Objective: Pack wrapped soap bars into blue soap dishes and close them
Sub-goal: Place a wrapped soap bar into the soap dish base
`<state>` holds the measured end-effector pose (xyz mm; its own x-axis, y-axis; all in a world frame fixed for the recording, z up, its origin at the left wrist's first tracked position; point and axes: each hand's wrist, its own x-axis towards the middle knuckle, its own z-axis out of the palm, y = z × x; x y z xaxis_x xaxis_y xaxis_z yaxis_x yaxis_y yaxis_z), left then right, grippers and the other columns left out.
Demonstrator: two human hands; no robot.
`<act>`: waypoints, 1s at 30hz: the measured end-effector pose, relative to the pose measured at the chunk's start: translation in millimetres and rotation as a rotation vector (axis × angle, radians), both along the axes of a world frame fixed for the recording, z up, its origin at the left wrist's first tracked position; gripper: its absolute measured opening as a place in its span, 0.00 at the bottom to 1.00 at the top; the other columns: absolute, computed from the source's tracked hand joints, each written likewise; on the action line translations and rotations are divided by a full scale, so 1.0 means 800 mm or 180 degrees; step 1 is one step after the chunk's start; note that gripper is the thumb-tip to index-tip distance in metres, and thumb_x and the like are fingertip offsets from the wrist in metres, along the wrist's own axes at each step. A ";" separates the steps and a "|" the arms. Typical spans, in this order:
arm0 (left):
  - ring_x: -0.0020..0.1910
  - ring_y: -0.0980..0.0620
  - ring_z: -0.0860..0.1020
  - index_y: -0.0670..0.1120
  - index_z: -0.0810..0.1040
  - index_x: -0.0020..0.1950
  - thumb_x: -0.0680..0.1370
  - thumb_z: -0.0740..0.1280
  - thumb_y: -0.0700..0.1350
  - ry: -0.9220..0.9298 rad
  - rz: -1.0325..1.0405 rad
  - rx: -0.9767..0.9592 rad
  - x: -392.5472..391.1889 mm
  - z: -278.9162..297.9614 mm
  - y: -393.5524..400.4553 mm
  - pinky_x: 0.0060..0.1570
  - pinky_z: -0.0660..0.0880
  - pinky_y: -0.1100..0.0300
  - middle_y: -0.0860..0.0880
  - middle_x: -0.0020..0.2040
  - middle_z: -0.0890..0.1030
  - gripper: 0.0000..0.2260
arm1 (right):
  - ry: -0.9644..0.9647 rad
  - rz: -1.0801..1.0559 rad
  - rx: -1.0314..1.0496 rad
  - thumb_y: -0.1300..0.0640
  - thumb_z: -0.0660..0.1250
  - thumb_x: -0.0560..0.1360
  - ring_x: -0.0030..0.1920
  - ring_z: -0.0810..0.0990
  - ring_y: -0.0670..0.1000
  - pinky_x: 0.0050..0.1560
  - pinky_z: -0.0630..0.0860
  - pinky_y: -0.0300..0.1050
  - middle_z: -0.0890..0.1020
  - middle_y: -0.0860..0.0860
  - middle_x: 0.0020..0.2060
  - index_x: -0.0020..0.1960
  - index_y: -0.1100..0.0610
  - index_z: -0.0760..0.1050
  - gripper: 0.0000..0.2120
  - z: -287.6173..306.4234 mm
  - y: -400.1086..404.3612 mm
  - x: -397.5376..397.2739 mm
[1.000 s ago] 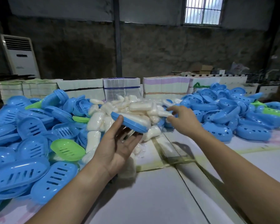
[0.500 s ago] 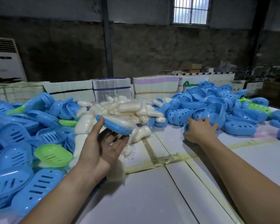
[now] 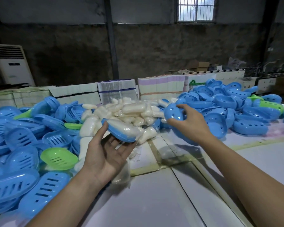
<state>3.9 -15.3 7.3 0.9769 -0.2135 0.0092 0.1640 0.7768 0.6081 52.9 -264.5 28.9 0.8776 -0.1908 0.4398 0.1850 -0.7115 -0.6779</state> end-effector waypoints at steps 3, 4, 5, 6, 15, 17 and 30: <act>0.59 0.36 0.82 0.40 0.80 0.63 0.72 0.72 0.53 -0.0083 -0.0022 0.0107 0.002 -0.002 -0.001 0.49 0.82 0.44 0.38 0.62 0.82 0.24 | 0.0084 0.1201 0.1188 0.38 0.68 0.63 0.42 0.81 0.42 0.41 0.73 0.39 0.80 0.42 0.43 0.58 0.38 0.74 0.23 0.004 0.039 -0.022; 0.60 0.36 0.81 0.41 0.80 0.63 0.71 0.72 0.53 -0.0108 -0.0011 0.0154 0.003 -0.002 -0.001 0.52 0.82 0.43 0.38 0.62 0.82 0.24 | 0.0169 0.1434 0.1288 0.38 0.68 0.65 0.41 0.81 0.40 0.41 0.72 0.37 0.82 0.43 0.42 0.57 0.37 0.75 0.21 0.004 0.048 -0.026; 0.60 0.36 0.81 0.41 0.80 0.62 0.71 0.72 0.53 -0.0132 0.0007 0.0196 0.004 -0.002 -0.002 0.53 0.81 0.43 0.38 0.62 0.82 0.23 | 0.0225 0.1598 0.1304 0.39 0.67 0.66 0.42 0.81 0.40 0.42 0.72 0.37 0.83 0.45 0.44 0.57 0.38 0.75 0.20 0.003 0.055 -0.029; 0.60 0.37 0.81 0.41 0.80 0.61 0.71 0.72 0.52 -0.0158 0.0025 0.0222 0.004 -0.003 -0.002 0.54 0.81 0.43 0.38 0.62 0.82 0.23 | 0.0246 0.1709 0.1301 0.39 0.66 0.67 0.44 0.81 0.43 0.44 0.72 0.38 0.83 0.49 0.48 0.58 0.39 0.76 0.20 0.002 0.060 -0.031; 0.63 0.39 0.80 0.40 0.83 0.59 0.72 0.72 0.49 -0.0434 0.0055 0.0668 0.002 -0.010 -0.012 0.63 0.76 0.44 0.40 0.63 0.82 0.19 | 0.0078 0.1985 0.1134 0.46 0.68 0.77 0.42 0.78 0.41 0.47 0.74 0.35 0.77 0.43 0.42 0.58 0.34 0.72 0.13 -0.017 0.078 -0.029; 0.64 0.41 0.80 0.38 0.77 0.67 0.74 0.72 0.50 -0.0570 0.0108 0.1057 -0.002 -0.011 -0.016 0.66 0.75 0.45 0.39 0.65 0.80 0.25 | 0.0005 0.1940 0.1141 0.46 0.68 0.76 0.45 0.79 0.49 0.52 0.76 0.42 0.78 0.44 0.44 0.62 0.36 0.72 0.16 -0.017 0.078 -0.030; 0.61 0.46 0.82 0.53 0.77 0.68 0.72 0.72 0.55 -0.1280 0.0001 0.1929 -0.005 -0.015 -0.015 0.53 0.81 0.54 0.46 0.63 0.83 0.24 | -0.0179 0.2303 0.1249 0.38 0.70 0.65 0.37 0.76 0.47 0.40 0.76 0.38 0.80 0.42 0.41 0.61 0.39 0.75 0.24 -0.023 0.080 -0.027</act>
